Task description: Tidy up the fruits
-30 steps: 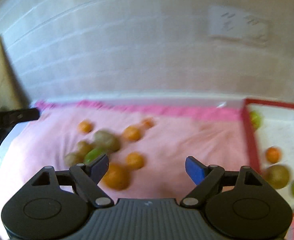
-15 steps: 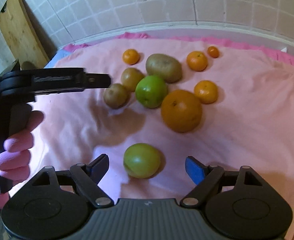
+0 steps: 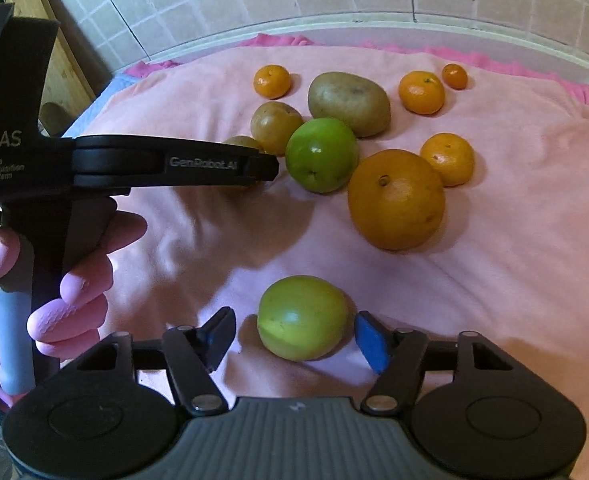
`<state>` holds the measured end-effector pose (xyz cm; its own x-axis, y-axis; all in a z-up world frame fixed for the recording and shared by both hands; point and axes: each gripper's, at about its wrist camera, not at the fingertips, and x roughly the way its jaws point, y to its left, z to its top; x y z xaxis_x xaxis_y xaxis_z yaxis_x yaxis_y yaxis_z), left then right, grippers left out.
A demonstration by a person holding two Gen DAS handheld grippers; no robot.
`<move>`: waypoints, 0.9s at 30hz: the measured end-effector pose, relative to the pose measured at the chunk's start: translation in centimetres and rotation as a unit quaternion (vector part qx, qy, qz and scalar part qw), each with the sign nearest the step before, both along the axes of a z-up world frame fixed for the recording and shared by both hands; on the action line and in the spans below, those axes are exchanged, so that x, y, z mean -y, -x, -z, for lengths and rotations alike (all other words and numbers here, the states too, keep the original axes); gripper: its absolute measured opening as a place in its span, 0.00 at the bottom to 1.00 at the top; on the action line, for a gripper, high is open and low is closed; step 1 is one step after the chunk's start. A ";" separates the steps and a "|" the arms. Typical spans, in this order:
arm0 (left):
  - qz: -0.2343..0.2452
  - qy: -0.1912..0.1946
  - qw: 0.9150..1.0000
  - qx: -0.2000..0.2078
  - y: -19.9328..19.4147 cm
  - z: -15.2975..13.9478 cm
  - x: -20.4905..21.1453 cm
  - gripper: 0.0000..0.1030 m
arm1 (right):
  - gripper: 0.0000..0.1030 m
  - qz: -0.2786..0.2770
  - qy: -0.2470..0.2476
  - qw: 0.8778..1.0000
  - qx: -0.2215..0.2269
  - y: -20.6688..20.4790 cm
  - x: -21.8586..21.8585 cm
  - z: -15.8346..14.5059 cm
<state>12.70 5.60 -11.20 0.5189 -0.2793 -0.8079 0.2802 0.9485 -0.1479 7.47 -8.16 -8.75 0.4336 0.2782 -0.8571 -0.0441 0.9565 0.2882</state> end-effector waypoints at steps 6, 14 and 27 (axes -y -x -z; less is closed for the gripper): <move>-0.002 -0.008 1.000 0.006 0.2 0.1 0.1 0.50 | 0.63 -0.002 0.001 1.000 0.002 -0.3 -0.1 -0.2; -0.007 -0.003 1.000 0.002 0.0 0.2 0.1 0.49 | 0.57 0.001 0.001 1.000 -0.001 -0.5 0.2 0.1; -0.021 0.004 0.998 0.054 0.4 -3.7 -0.6 0.48 | 0.48 0.021 0.000 0.999 0.030 1.9 3.3 -3.3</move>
